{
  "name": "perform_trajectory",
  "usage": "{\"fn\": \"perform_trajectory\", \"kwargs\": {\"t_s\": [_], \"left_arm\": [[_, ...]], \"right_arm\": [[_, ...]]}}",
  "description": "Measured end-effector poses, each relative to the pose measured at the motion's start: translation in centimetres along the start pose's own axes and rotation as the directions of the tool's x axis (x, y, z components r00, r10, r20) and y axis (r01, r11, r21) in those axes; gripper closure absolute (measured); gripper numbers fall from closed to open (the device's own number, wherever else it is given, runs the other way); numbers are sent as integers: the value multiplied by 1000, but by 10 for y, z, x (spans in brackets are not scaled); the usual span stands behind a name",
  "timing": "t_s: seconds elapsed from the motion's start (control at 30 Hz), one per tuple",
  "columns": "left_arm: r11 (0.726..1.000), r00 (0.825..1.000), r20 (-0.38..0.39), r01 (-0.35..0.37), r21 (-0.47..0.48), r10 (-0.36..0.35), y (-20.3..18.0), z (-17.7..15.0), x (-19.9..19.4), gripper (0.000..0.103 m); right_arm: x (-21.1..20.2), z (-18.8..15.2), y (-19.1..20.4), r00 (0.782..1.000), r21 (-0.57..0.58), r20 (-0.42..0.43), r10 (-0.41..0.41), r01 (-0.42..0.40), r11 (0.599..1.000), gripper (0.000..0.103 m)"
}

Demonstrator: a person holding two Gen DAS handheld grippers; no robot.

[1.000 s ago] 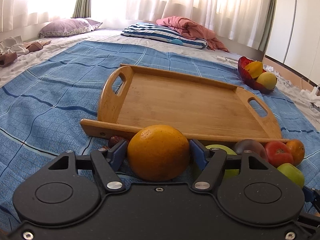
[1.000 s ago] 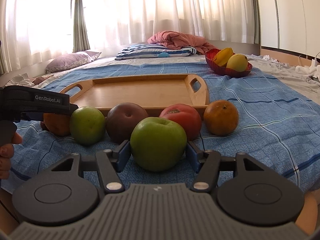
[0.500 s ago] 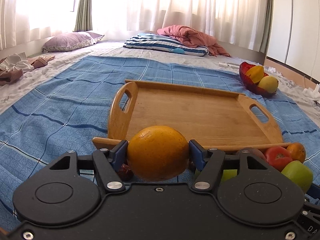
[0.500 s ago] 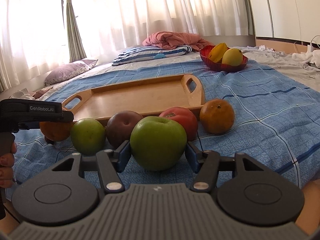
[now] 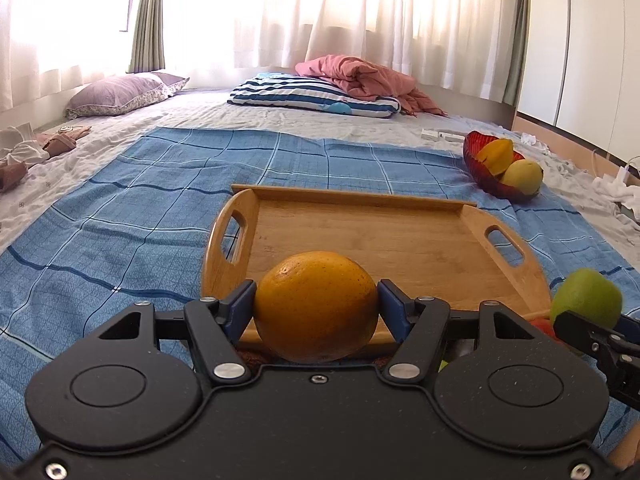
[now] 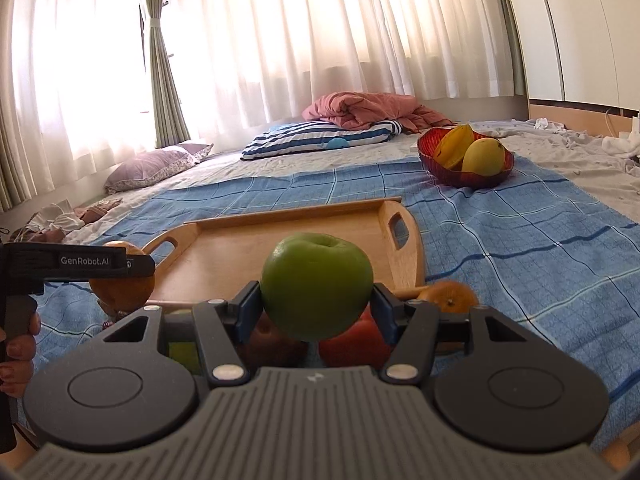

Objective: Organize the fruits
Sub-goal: 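Carry the orange over the tray with the left tool while the right tool sets the apple down and opens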

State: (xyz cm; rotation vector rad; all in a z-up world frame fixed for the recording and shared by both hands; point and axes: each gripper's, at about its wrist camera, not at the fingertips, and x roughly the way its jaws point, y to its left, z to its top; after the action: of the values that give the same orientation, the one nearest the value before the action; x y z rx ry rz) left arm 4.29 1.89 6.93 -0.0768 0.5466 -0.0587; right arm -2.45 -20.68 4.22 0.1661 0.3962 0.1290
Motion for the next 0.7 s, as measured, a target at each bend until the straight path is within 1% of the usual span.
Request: {"fn": "perform_trajectory", "kwargs": {"t_s": [0.1,0.2,0.37,0.6,0.7], "left_arm": [[1000,1000,-2,18,1,-18,-3,12,7,40],[1000,1000,-7,30,-1,-30,-5,22,16,40],[998,997,-55,50,-39,-52,-3,36,43,40],[998,991,-122,45,-44,-51,-2,38,74,40],[998,989,-137,48,-46,-54,-4,38,82,40]], "right_arm": [[13,13,-4,1000,-4,-5,15,-15,1000,42],[28,24,-8,1000,-20,-24,12,-12,1000,42],[57,37,-17,996,9,-78,37,-37,999,42],[97,49,-30,985,54,-167,46,-37,998,42],[110,49,-28,982,34,-186,28,-22,999,42]]}}
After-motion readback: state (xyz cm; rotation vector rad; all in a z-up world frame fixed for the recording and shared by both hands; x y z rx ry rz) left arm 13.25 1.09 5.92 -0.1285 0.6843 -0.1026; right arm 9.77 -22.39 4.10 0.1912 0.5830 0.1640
